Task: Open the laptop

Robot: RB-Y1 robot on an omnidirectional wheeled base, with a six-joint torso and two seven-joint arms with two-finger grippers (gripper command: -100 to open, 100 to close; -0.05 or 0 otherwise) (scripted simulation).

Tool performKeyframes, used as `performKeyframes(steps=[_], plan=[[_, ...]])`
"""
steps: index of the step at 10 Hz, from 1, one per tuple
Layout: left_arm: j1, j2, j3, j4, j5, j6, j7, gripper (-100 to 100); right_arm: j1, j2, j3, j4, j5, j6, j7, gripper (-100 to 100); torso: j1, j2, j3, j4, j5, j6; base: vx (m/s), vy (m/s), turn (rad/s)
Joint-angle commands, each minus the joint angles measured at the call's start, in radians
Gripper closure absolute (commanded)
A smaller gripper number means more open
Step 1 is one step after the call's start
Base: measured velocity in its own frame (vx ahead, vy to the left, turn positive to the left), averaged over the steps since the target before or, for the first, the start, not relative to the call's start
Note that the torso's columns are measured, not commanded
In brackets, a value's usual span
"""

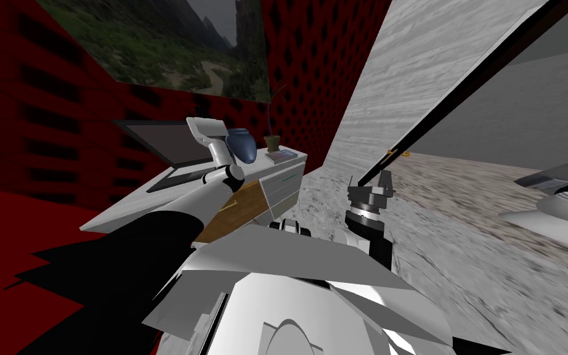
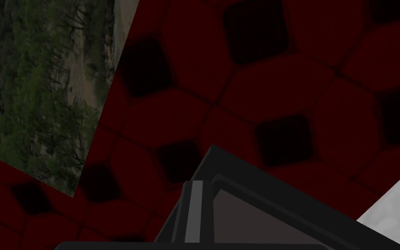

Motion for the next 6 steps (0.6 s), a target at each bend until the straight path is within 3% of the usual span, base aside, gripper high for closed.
performKeyframes(steps=[1,6], plan=[[0.042,-0.018,0.000,-0.011,0.016,-0.069,0.006,100,0.000,0.000,0.000,0.000,0.000,0.000,0.000,0,0.000,-0.001,0.000,-0.002,0.002,0.000,-0.008,-0.043,0.045],[0.132,-0.044,0.003,-0.035,0.052,-0.225,0.031,100,0.000,0.000,0.000,0.000,0.000,0.000,0.000,0,0.005,-0.011,-0.006,-0.010,0.007,0.003,-0.005,-0.059,0.067]])
